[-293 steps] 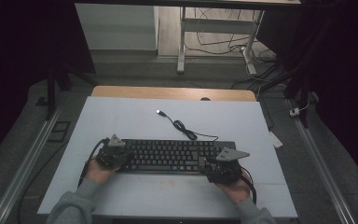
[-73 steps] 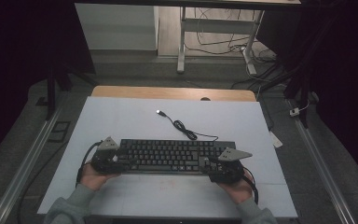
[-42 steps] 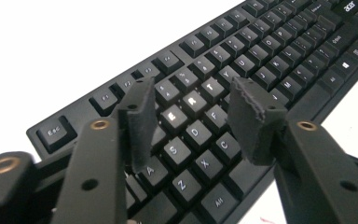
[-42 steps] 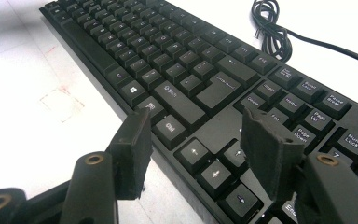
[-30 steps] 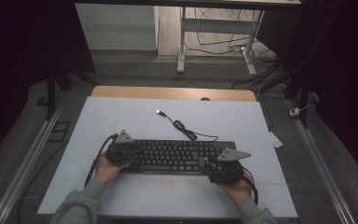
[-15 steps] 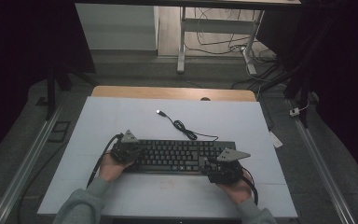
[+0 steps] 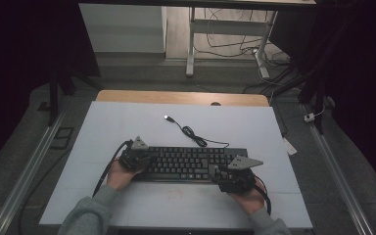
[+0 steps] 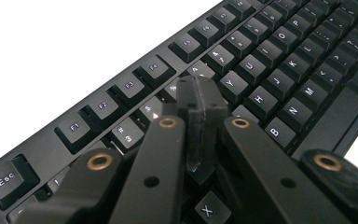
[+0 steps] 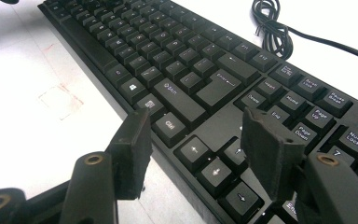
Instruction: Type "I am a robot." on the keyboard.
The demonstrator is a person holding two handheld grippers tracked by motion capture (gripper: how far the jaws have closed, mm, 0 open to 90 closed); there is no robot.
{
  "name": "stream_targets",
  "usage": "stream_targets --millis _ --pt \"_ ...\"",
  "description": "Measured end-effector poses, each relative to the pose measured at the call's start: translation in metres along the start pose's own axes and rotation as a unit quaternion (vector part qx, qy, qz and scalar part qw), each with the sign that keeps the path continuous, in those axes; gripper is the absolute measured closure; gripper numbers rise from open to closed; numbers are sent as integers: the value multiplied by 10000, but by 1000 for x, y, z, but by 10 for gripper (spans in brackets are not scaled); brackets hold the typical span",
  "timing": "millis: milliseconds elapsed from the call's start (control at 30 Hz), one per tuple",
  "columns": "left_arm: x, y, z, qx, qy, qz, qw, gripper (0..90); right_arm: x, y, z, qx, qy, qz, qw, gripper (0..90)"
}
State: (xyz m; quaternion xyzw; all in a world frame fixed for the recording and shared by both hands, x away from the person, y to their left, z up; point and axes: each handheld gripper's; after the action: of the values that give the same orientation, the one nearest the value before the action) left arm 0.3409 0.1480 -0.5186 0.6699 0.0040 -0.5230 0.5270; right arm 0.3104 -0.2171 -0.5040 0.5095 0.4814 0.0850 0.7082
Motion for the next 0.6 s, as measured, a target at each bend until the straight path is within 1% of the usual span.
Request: stream_targets --millis 200,367,433,500,600 --pt "3 0 1 35 51 -69 10000 886 0 0 0 -5 -1 -4 10000 435" --pt "3 0 1 2 43 -80 10000 887 0 0 0 -3 -7 -5 10000 435" --pt "5 -1 1 21 85 -142 9999 886 0 0 0 -5 -7 -6 10000 434" --pt "5 -1 1 -2 85 -117 9999 887 0 0 0 -11 -9 -7 10000 434" --pt "5 -1 2 19 116 -94 9999 887 0 0 0 -9 -8 -4 10000 434"
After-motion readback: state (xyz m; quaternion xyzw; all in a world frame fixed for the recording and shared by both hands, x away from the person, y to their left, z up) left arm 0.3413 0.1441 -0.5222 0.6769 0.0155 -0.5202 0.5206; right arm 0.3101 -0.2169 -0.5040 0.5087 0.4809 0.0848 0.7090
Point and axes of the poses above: each handheld gripper's, and its own axes: x roughly forward along the jaws, y roughly out of its top, z roughly to its right, and after that the axes turned 4 degrees about -y, right-handed
